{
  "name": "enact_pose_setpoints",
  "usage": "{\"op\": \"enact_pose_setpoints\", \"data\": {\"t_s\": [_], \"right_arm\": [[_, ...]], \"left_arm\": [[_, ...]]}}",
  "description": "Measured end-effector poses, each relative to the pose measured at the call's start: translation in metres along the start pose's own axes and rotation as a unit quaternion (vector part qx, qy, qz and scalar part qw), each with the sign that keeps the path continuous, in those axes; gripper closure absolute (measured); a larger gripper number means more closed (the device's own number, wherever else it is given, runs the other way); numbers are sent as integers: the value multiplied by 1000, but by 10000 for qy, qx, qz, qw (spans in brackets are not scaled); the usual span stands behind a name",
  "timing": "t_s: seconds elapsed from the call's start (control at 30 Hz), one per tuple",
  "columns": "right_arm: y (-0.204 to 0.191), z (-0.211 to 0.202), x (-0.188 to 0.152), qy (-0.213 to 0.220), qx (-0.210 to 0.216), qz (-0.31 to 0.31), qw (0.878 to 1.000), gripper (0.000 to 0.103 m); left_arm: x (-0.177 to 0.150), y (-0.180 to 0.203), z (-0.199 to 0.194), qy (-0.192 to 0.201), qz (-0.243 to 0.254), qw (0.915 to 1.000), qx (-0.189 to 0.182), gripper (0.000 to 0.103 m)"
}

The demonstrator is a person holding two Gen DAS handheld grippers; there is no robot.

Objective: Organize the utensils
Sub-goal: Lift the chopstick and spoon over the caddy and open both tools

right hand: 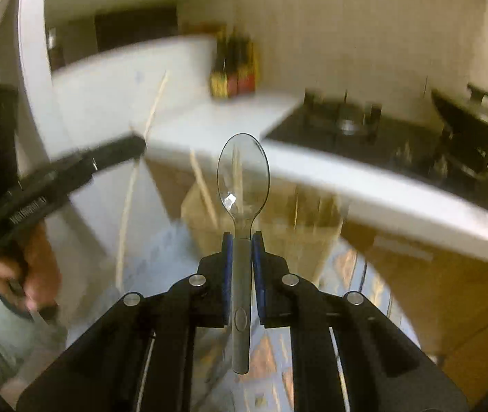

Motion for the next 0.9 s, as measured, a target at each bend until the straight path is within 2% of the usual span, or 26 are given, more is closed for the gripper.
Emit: {"op": "enact_pose_setpoints", "data": {"t_s": [0.17, 0.23, 0.33, 0.5, 0.67, 0.9], "right_arm": [[32, -9, 52, 1100, -239, 443, 9927, 93], [43, -15, 64, 1428, -389, 567, 9874, 93], [62, -5, 78, 1681, -515, 793, 9812, 93], [77, 20, 81, 1781, -670, 909, 9775, 93], [85, 40, 69, 1820, -849, 966, 9749, 93], [89, 68, 51, 1695, -1001, 875, 9765, 93]], "left_arm": [[36, -18, 13, 789, -186, 9963, 275, 99], [48, -26, 12, 1092, -324, 9932, 241, 99], [55, -33, 15, 1460, -381, 9876, 427, 99], [49, -40, 21, 1783, -315, 9811, 686, 99], [35, -45, 32, 1850, -119, 9782, 939, 99], [11, -61, 50, 1607, -105, 9815, 1040, 99]]}}
Point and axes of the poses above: each gripper's, at about its wrist camera, not at the fingertips, and z roughly the way its jaws point, y to its right, x to its top, the point moved 10 cm from there along z, roughly the way its jaws point, and after that the axes turned 2 degrees about -x, right-handed, at the moved point
